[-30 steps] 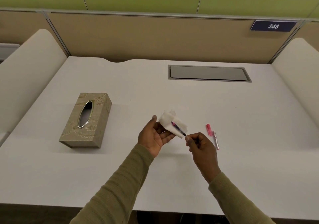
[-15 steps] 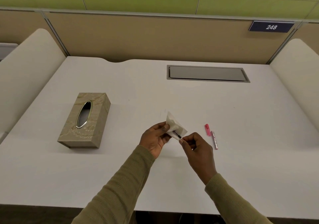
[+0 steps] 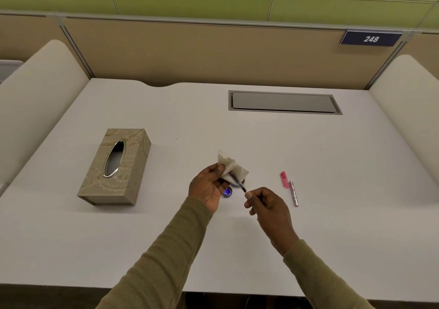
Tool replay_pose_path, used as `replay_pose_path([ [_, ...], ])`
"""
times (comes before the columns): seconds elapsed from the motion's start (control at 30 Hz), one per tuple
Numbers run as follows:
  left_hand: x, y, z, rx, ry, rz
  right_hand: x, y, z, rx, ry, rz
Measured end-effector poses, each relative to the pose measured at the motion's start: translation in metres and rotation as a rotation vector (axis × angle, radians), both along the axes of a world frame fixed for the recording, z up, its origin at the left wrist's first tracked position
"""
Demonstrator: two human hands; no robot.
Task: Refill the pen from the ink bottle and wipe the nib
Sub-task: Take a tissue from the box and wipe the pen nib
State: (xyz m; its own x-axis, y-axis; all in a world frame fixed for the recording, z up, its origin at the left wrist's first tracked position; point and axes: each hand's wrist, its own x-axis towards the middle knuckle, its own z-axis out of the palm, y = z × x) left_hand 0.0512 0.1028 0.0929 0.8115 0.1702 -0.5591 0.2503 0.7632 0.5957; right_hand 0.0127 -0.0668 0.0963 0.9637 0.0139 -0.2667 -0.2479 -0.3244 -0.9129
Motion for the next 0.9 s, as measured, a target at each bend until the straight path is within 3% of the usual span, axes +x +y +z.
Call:
replay_pose_path([
  [0.37,-0.009,-0.003,-0.002,-0.04,0.039,0.036,0.004,0.005,0.004,0.14,0.023,-0.039],
  [0.9,-0.006,0.001,0.002,-0.199,0.051,0.101,-0.004,-0.005,-0.011,-0.31,-0.36,0.041],
])
